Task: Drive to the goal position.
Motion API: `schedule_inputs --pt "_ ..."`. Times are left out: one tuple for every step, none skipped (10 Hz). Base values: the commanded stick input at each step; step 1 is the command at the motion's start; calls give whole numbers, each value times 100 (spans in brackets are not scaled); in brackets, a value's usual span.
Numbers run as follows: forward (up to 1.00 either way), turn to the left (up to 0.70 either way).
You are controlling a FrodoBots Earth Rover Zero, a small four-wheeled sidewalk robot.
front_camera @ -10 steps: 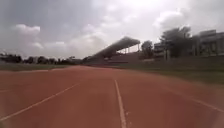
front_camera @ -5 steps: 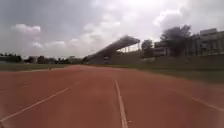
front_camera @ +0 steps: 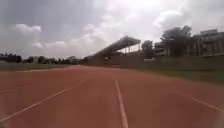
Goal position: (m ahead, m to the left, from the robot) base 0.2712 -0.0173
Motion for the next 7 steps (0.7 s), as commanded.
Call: schedule_inputs --pt "45 0" --pt "45 0" --pt "45 0" --pt "45 0" --pt "45 0" --pt "45 0" --pt "45 0"
